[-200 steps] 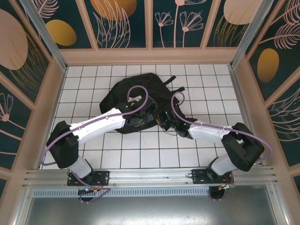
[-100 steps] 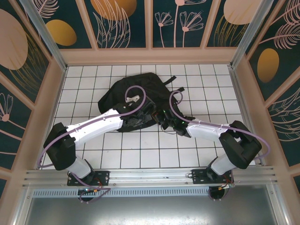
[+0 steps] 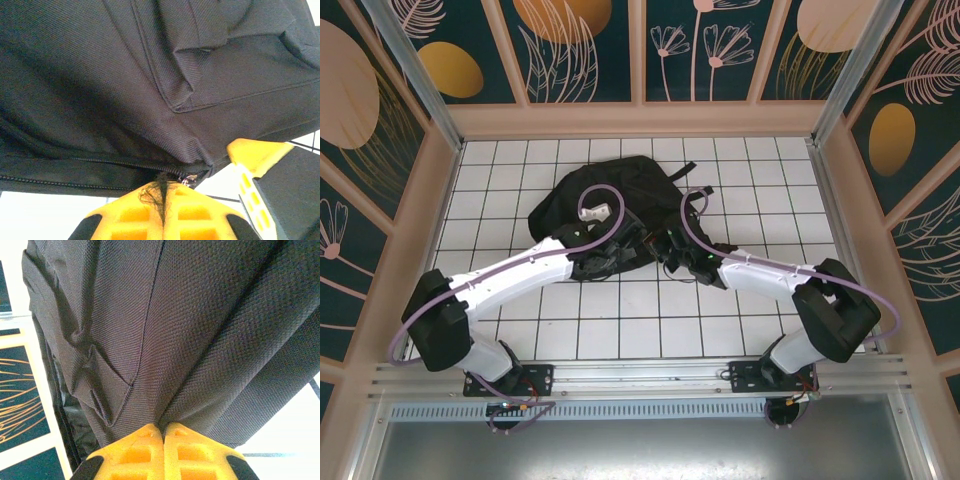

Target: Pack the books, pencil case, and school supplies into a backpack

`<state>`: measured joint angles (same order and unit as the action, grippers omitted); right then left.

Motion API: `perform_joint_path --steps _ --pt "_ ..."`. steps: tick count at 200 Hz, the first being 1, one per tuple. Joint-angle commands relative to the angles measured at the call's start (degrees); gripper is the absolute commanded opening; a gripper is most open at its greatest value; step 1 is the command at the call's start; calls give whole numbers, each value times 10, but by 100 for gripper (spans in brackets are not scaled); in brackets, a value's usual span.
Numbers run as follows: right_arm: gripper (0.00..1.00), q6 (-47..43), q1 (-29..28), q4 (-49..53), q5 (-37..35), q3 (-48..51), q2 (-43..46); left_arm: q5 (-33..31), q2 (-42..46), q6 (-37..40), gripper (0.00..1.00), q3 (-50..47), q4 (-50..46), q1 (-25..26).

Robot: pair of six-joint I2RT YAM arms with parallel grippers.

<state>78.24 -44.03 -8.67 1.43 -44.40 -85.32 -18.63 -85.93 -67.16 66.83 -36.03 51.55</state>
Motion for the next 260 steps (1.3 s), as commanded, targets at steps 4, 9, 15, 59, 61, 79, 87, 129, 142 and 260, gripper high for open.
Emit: perform_joint_path --steps 4,9,15,59,61,79,87,129,142,260 --pt "0 -26 36 63 -74 -1 5 -47 45 19 0 -12 -58 1" --pt "0 -28 38 65 -75 -1 6 -49 48 20 0 -14 -58 1" --pt "0 -29 40 66 -75 -2 8 -53 52 21 0 -17 -59 1" --pt "0 -45 58 77 -76 1 16 -77 75 27 0 -30 -76 1" --pt "0 -46 59 77 -76 1 16 -78 76 27 0 -30 -76 1" --pt "0 -51 69 83 -74 0 19 -76 82 31 0 -38 -71 0" --pt "0 -54 73 80 -69 1 20 -72 84 32 0 -41 -66 0" --pt "0 -76 71 85 -58 -15 27 -48 78 43 0 -48 -29 0" --pt "0 -82 66 87 -46 -26 24 -36 72 45 0 -47 -10 0" --pt "64 -44 45 39 37 -6 69 29 44 65 0 -40 90 0"
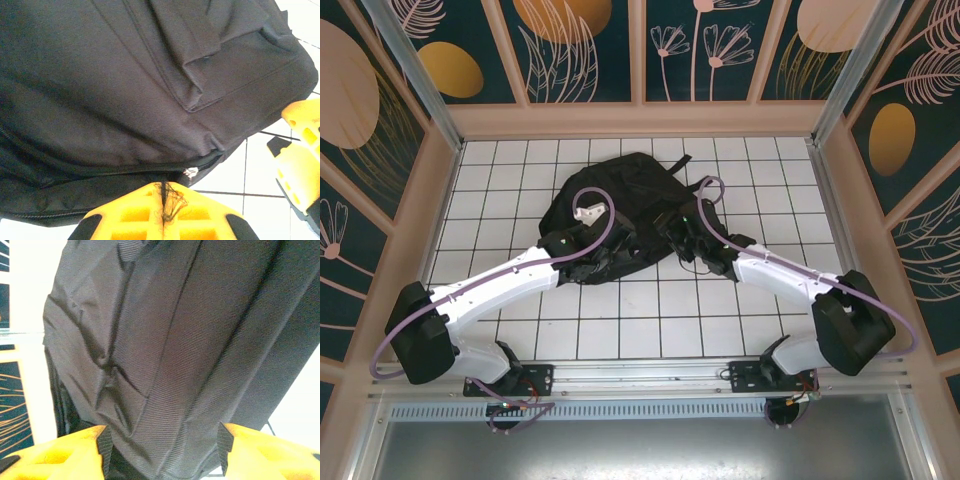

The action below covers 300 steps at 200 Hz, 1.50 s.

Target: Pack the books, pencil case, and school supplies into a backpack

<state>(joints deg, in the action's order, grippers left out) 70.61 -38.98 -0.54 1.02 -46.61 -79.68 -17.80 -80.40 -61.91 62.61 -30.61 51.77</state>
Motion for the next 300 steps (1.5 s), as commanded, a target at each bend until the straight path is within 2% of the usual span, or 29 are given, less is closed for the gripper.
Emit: perform_joint_path --steps 1,18,49,75,92,99,108,129,142,156,168,195,229,257,300 --pt "64 34 -5 -44 43 17 12 22 -11 13 0 2 37 -2" --pt "66 53 -10 -71 63 27 10 32 -10 13 0 7 49 -2" --pt "58 61 -11 -97 83 39 14 42 -2 18 0 11 62 -2" --pt "52 -87 -6 -38 29 29 41 42 4 16 0 5 61 -2" --pt "50 -183 -1 -106 22 84 91 41 6 17 0 2 61 -2" --pt "50 -201 1 -104 7 96 105 41 7 16 0 2 62 -2" --pt "54 -200 13 -91 13 105 110 41 7 15 0 1 60 -4" --pt "57 -121 58 -118 100 140 100 39 5 13 0 -2 57 -8" --pt "58 -98 59 -149 128 149 86 43 3 15 9 -7 56 -13" --pt "58 -96 46 -133 125 129 68 44 0 14 27 -13 49 -19" --pt "58 -100 34 -117 114 111 56 46 -2 7 32 -20 38 -27" --pt "58 -116 18 -69 76 72 44 47 15 -5 51 -45 14 -47" --pt "58 -123 15 -59 69 68 40 49 45 -2 77 -66 4 -69" --pt "58 -120 12 -66 73 69 31 85 23 3 82 -60 24 -71" --pt "57 -117 4 -80 76 73 26 105 -26 21 80 -28 71 -72"
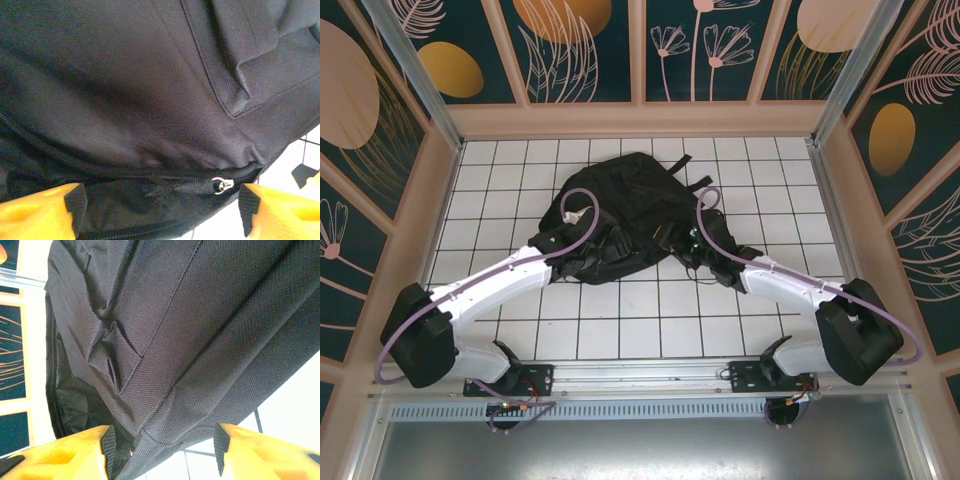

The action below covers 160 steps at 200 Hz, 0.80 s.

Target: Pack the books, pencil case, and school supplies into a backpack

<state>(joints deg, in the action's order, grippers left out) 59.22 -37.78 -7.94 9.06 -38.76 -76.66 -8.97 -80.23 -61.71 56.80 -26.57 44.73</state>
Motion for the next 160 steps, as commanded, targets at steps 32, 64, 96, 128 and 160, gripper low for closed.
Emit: perform_joint_path --steps 32,64,96,128,160 --pt "57 -5 -9 3 -9 -10 -5 30 -91 26 79 68 14 -1" --pt "57 -9 -8 11 -16 -11 -4 67 -120 11 76 50 17 -1" --pt "57 -12 -9 9 -15 -16 -12 91 -131 -7 73 20 38 0" --pt "56 -10 -12 -6 -2 -18 -28 89 -146 -7 56 16 58 0" --pt "54 -19 -20 -9 -3 -18 -29 66 -156 6 17 42 62 0"
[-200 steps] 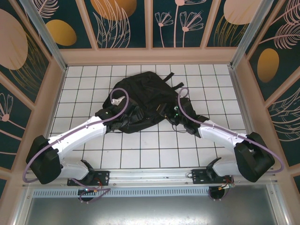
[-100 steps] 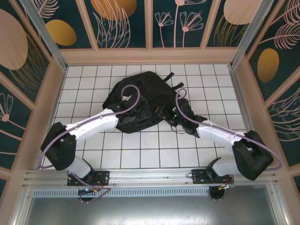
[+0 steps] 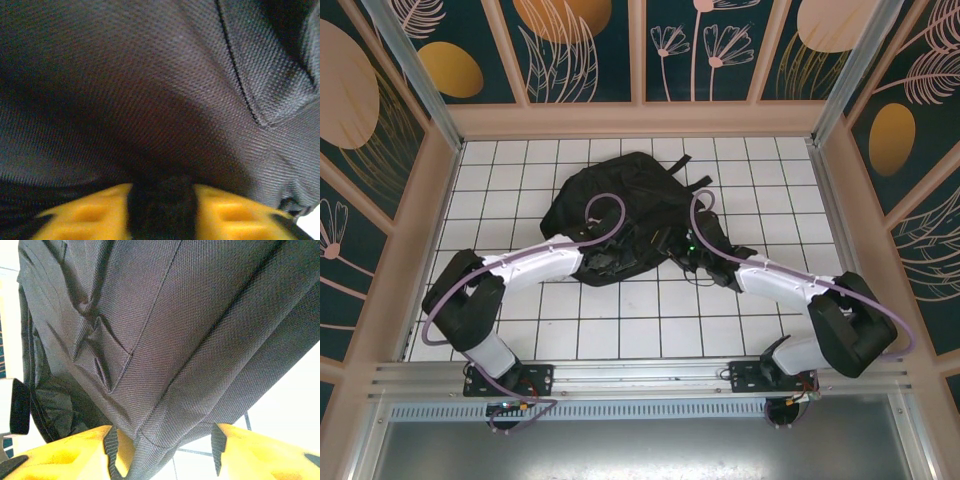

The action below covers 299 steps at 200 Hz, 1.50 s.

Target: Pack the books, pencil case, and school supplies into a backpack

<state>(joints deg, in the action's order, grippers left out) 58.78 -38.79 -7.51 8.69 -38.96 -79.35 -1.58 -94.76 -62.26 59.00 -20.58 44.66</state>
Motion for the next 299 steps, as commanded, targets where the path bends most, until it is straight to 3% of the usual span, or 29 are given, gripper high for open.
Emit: perform_joint_path --steps 1,14,59,102,162,196,216,240,252,299 --pt "54 -15 -10 -13 0 -16 -1 -8 -11 11 15 21 1 0" --pt "54 -22 -11 -4 -5 -16 2 -20 -5 19 0 36 -10 0" --pt "54 -32 -11 27 -33 -25 16 -63 59 40 0 47 -41 0" --pt "56 -3 -12 22 -13 -45 -6 -79 98 53 0 47 -61 0" --pt "61 74 -33 -31 35 -53 -42 -54 120 41 0 27 -40 0" --pt "59 127 -49 -73 43 -49 -76 -38 139 27 0 0 -15 -1" --pt "49 128 -50 -83 38 -63 -102 -35 148 23 0 -8 -10 0" --pt "21 132 -51 -86 19 -73 -115 -40 164 18 0 -26 -5 0" --pt "1 133 -52 -80 5 -76 -117 -41 172 16 0 -29 -2 0" --pt "0 115 -46 -43 -35 -73 -115 -106 223 27 0 -75 -17 0"
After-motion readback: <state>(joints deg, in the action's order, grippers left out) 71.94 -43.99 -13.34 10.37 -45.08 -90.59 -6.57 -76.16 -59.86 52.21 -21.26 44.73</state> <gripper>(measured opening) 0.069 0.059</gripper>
